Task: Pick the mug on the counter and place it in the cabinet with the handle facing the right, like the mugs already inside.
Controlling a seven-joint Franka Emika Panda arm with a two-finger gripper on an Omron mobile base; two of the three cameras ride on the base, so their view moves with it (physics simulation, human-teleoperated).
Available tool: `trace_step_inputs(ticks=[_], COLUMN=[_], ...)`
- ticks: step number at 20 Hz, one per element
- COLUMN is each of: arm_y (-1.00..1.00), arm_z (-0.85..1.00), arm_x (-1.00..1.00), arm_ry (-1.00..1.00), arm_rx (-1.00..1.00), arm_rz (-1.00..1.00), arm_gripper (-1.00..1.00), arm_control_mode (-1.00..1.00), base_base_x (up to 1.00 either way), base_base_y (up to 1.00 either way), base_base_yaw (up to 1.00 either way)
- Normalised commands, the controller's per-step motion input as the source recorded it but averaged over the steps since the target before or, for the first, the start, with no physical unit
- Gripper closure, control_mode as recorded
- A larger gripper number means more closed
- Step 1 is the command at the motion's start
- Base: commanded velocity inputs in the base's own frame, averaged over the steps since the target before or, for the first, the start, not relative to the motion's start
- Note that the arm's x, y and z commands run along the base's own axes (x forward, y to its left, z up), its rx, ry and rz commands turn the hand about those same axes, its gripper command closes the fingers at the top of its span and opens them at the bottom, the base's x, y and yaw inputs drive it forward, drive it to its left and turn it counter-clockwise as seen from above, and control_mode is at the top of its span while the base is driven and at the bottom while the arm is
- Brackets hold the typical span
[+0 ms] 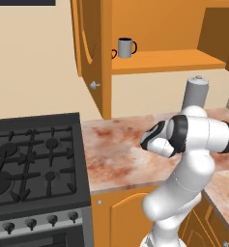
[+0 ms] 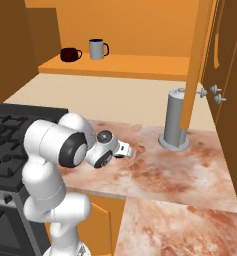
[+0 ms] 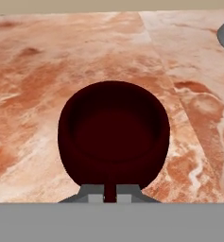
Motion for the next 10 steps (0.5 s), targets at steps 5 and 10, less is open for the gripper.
trace_step_inputs(ticks=[5,10], arm_y=[0.00,0.06], arm_z=[0.06,0.34], arm_x=[-0.13,-0.33], arm_ry=[-0.02,-0.09], arm_rx=[0.00,-0.04], arm_rz=[0.00,0.00], arm_gripper=[1.00,1.00], arm_control_mode=[-1.00,-1.00], base_base_x=[0.00,0.00], base_base_y=[0.00,0.00], base_base_yaw=[0.00,0.00])
